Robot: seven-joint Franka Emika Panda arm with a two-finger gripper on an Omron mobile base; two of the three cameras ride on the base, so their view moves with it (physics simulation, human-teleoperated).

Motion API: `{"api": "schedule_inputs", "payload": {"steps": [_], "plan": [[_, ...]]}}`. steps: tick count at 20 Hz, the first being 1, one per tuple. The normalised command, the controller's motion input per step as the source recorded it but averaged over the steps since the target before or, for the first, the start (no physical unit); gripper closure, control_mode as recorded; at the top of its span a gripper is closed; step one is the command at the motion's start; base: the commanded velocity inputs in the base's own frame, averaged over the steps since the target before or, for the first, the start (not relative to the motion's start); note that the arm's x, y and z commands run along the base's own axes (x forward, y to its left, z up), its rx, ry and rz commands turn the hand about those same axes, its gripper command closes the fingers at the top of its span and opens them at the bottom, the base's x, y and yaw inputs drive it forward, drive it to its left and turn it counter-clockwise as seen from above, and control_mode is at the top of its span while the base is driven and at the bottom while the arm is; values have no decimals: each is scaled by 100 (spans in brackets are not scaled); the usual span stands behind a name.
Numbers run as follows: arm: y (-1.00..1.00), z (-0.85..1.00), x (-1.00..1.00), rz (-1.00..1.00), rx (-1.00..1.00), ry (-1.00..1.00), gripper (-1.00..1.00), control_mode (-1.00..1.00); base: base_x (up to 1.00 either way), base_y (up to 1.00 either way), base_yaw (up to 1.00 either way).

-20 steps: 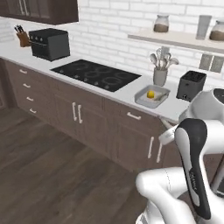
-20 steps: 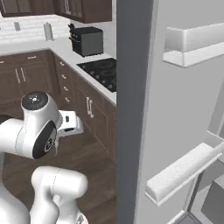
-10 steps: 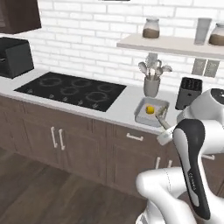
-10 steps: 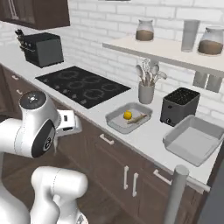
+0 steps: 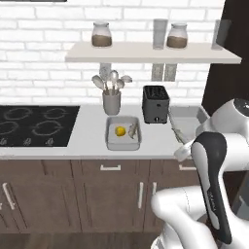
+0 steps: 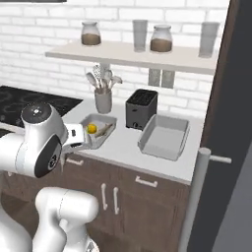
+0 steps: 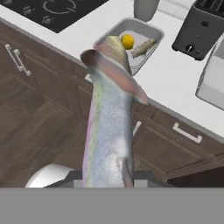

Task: Place one lemon and one fish in each tupperware on the nearby counter, to pack two identical lunches.

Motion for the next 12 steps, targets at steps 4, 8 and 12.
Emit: {"api": "schedule_inputs", "payload": {"steps": [4,8,12], "plan": [[0,0,0,0,0,0,100,100,56,0,-66],[0,0,0,0,0,0,100,100,87,13,-61],[0,0,0,0,0,0,100,100,73,24,-51]]}}
